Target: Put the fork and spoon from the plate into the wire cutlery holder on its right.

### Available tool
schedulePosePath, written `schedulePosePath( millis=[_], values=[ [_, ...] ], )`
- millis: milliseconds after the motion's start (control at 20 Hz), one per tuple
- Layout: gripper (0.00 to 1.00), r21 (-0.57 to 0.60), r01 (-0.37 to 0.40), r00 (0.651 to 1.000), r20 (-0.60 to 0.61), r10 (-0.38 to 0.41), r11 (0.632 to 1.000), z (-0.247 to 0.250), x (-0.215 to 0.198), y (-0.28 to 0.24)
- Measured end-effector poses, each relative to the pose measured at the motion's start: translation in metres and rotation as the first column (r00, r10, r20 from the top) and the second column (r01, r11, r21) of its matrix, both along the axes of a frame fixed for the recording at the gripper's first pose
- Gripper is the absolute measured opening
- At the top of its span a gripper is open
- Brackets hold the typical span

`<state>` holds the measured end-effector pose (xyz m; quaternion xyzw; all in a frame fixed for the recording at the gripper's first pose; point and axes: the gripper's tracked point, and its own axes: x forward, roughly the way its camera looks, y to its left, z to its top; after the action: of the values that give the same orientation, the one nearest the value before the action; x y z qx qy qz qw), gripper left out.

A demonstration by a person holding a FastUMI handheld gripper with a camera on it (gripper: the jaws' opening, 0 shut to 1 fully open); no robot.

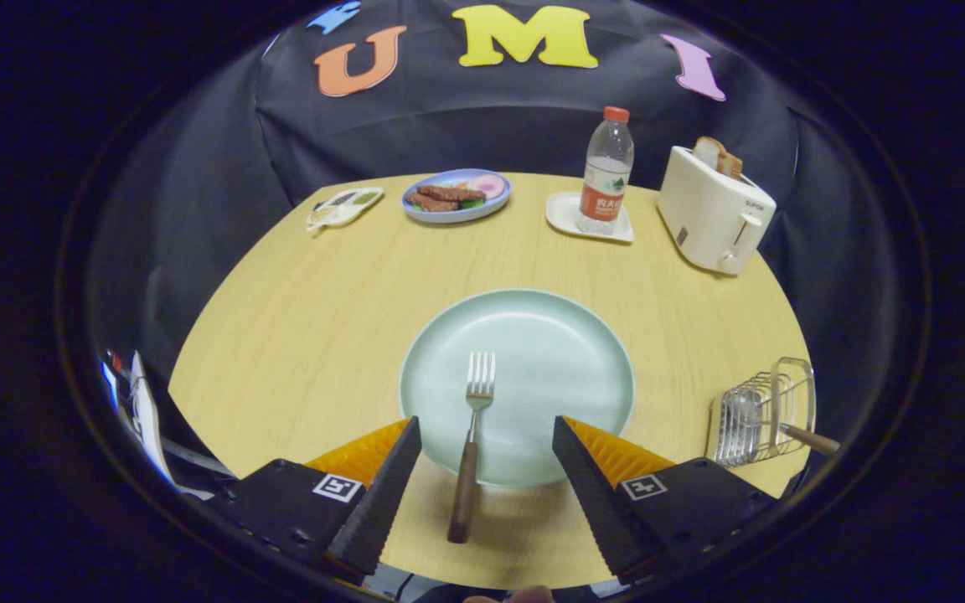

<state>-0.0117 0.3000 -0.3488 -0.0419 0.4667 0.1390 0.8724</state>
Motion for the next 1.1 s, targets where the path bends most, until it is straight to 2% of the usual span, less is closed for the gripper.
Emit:
schedulePosePath(
  millis=[200,450,550,600,650,750,800,850,1100],
  values=[
    [0.94,-0.009,0.012,0.999,-0.042,-0.012,1.0,-0.022,-0.001,0.003],
    [0.64,-0.034,0.015,0.997,-0.078,-0.018,0.999,-0.034,0.001,0.003],
    [0.26,-0.035,0.015,0.995,-0.098,-0.018,0.999,-0.043,-0.001,0.006],
    [0.26,-0.04,0.013,0.994,-0.109,-0.017,0.999,-0.044,-0.002,0.006],
    [0.3,-0.045,0.022,0.994,-0.109,-0.027,0.999,-0.056,-0.004,0.005],
    [0.05,-0.051,0.02,0.991,-0.128,-0.027,0.998,-0.042,-0.002,0.002],
    [0.05,-0.054,0.011,0.992,-0.129,-0.017,0.998,-0.04,-0.001,0.002],
    [0.01,-0.06,-0.002,0.991,-0.132,-0.006,0.998,-0.035,0.0,0.0],
    [0.01,-0.031,-0.038,0.989,-0.144,0.033,0.999,0.016,0.005,-0.021]
  ],
)
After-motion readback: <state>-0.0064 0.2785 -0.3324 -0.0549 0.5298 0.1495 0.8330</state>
